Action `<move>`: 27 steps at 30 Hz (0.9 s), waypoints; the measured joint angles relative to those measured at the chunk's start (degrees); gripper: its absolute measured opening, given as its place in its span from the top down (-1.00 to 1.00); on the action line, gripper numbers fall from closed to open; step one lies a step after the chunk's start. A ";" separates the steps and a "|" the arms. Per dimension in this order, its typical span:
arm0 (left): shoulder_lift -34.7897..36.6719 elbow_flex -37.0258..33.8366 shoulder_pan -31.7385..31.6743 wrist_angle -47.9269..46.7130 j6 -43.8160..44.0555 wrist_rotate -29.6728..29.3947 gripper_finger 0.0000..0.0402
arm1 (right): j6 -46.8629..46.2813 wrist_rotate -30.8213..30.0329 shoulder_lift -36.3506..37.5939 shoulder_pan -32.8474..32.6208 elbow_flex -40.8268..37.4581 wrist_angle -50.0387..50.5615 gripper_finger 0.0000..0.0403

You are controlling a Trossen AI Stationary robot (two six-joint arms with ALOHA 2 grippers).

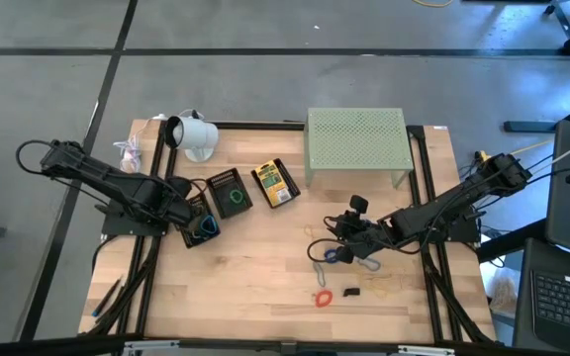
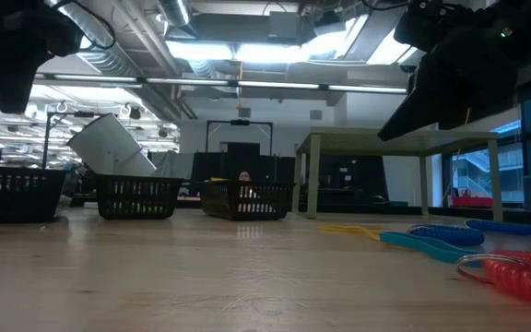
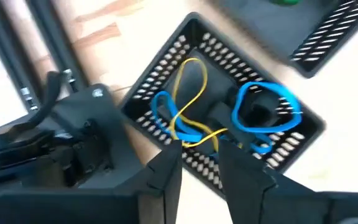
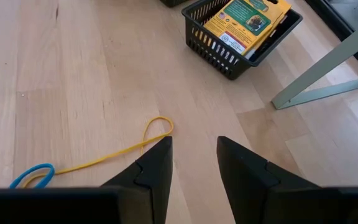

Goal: Pick & Place Office Desk Supplies
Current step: Put the blue spring keychain into the middle black basket

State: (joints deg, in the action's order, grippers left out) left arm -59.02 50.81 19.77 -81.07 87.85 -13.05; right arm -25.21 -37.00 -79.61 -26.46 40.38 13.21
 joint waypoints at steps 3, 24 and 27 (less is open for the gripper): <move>0.00 0.00 0.00 4.17 -0.32 -3.14 0.48 | -1.24 0.90 0.00 0.00 0.00 0.00 0.35; -15.98 -0.01 0.00 52.11 -41.38 -24.95 0.46 | -7.67 11.38 -0.02 -1.03 -6.02 -2.38 0.35; -18.61 -0.02 0.00 56.14 -43.57 -24.80 0.46 | -7.26 13.30 -0.02 -1.03 -6.64 -3.62 0.35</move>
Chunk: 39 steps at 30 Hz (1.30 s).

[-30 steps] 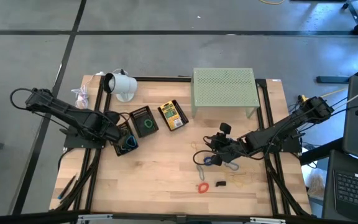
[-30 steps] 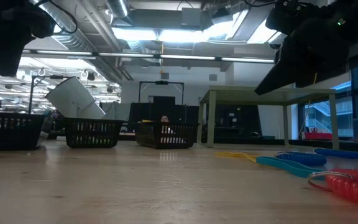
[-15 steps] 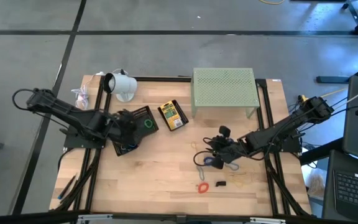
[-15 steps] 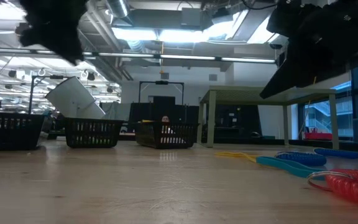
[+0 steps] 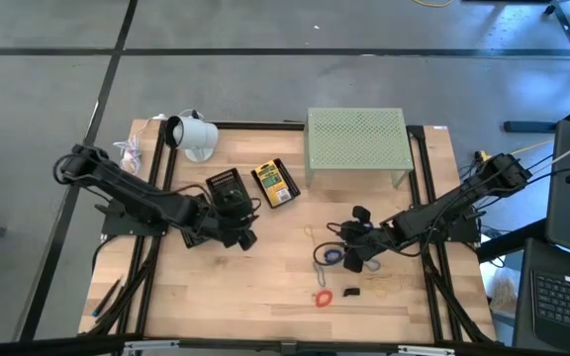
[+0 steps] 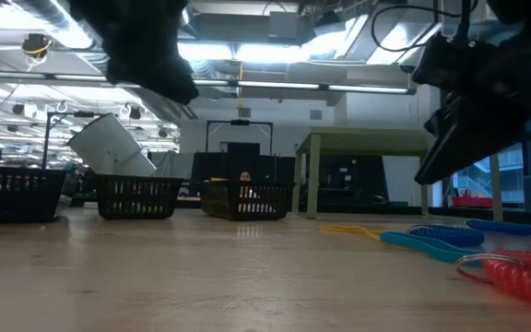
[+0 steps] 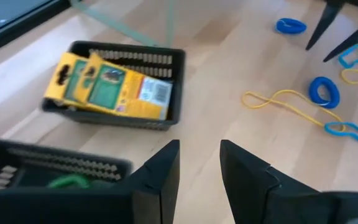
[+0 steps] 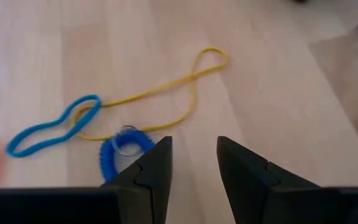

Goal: Pick & Place Office Desk Supplies
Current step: Put the blue spring keychain into the middle black basket

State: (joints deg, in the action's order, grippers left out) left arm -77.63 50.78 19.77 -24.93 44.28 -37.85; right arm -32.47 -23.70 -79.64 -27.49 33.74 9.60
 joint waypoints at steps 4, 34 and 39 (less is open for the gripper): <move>-3.22 0.00 0.00 5.81 -3.12 0.22 0.45 | 1.95 2.32 0.00 0.02 -0.27 -0.96 0.35; -22.88 0.55 -0.92 49.20 -24.55 4.33 0.21 | 1.61 6.31 -3.59 0.92 -1.52 -6.38 0.29; -22.88 0.55 -0.70 48.91 -24.55 4.37 0.21 | 4.59 7.81 -7.63 0.92 -1.52 -8.68 0.21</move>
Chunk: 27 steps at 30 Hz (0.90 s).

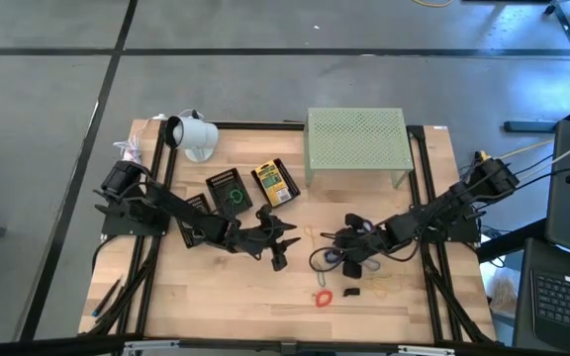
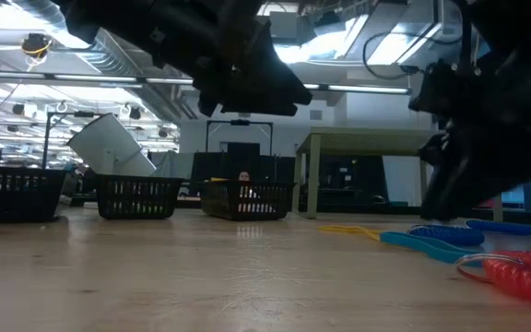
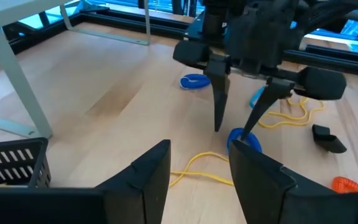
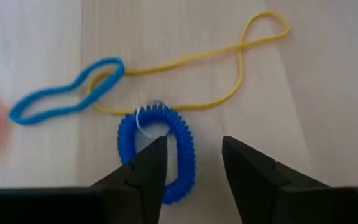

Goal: Pick & Place Office Desk Supplies
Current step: Put the blue spring keychain into the middle black basket

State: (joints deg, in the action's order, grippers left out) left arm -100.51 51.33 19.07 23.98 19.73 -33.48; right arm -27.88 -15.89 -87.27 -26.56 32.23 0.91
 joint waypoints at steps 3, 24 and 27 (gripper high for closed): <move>0.00 0.00 0.00 -0.14 -0.02 -0.04 0.21 | 2.00 0.35 -1.89 -0.01 0.00 -0.73 0.19; 0.00 0.00 0.00 -0.51 -0.02 -0.02 0.24 | 5.20 0.63 -4.30 -0.01 0.15 -1.74 0.92; 0.00 0.00 0.00 -0.49 0.00 0.00 0.24 | 6.17 0.75 -1.76 0.04 -0.23 0.25 0.93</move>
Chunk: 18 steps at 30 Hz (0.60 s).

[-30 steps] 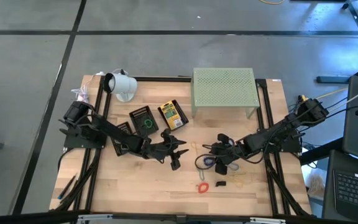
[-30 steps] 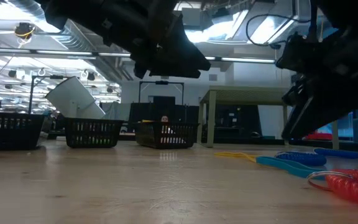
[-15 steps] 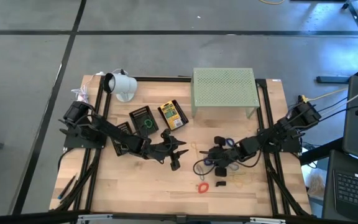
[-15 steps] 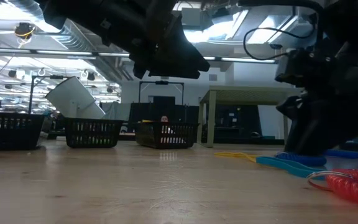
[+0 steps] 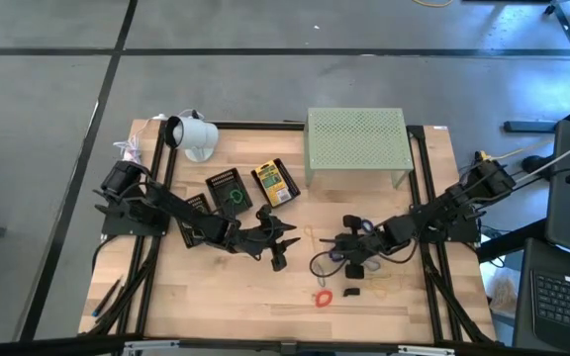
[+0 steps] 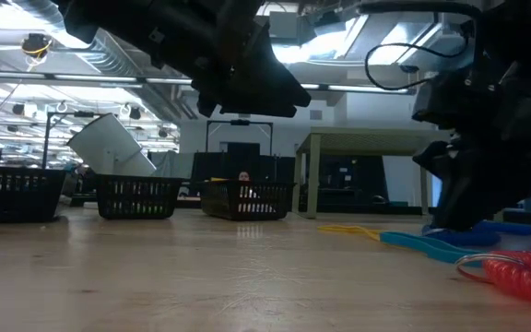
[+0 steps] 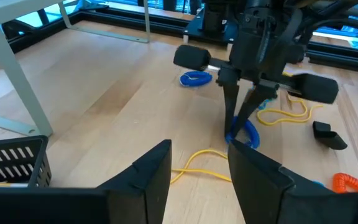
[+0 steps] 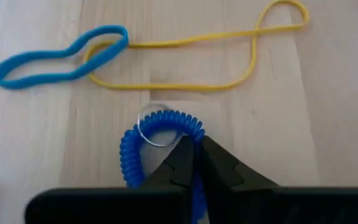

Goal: Pick & Place Office Desk Supplies
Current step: Put the blue spring keychain into the middle black basket

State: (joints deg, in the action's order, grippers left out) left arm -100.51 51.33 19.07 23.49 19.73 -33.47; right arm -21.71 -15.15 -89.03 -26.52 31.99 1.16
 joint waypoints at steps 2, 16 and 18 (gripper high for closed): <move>0.00 0.00 0.00 0.00 -0.02 0.00 0.24 | 1.43 -0.03 2.17 0.00 -0.09 0.17 0.94; 0.02 0.00 0.00 1.56 -2.26 0.04 0.16 | 12.30 -11.85 11.25 1.66 0.12 -12.63 0.94; 0.02 0.00 -0.02 2.62 -2.91 0.04 0.12 | 14.90 -10.99 11.25 2.36 0.12 -15.13 0.94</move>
State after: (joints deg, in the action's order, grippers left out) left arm -100.49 51.33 19.05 26.11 16.82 -33.43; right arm -6.81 -26.13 -77.78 -24.16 32.12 -13.97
